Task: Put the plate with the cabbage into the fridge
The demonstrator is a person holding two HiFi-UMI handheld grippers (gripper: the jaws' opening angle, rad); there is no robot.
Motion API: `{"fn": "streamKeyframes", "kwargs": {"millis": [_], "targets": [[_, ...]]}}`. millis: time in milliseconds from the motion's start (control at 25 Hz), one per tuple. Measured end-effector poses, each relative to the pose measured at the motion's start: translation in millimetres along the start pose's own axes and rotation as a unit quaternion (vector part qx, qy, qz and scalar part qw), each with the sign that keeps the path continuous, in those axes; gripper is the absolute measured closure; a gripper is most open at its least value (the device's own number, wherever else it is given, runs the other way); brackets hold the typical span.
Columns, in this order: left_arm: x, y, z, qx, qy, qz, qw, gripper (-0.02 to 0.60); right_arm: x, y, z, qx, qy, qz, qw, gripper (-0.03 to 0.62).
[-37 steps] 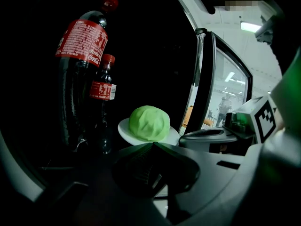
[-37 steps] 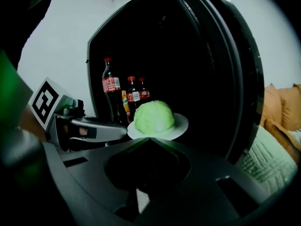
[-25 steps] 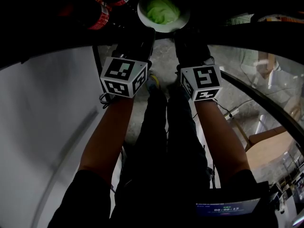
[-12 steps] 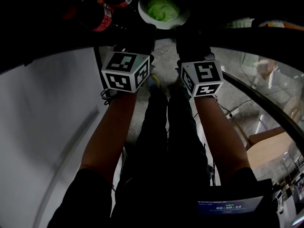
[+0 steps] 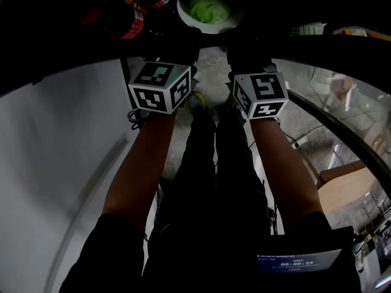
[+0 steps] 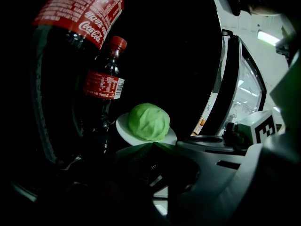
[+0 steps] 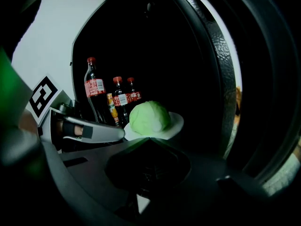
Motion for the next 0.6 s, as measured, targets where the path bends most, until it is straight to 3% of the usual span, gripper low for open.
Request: {"fn": "streamKeyframes", "kwargs": {"millis": [480, 600], "targets": [[-3.5, -2.1, 12.5, -0.016, 0.002, -0.024, 0.9996, 0.578, 3.8, -7.7, 8.6, -0.008, 0.0, 0.012, 1.0, 0.589], [-8.2, -12.8, 26.6, -0.027, -0.001, -0.045, 0.9986, 0.578, 7.9, -19.3, 17.5, -0.014, 0.002, 0.013, 1.0, 0.589]]}}
Point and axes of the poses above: the fingertips, and each gripper's own axes: z backward along the fingers, x to its left, y out of its underside, the point moved 6 cm from there along z, backward along the fingers, and after that the axes turned 4 degrees about z, right-handed, at the moved point
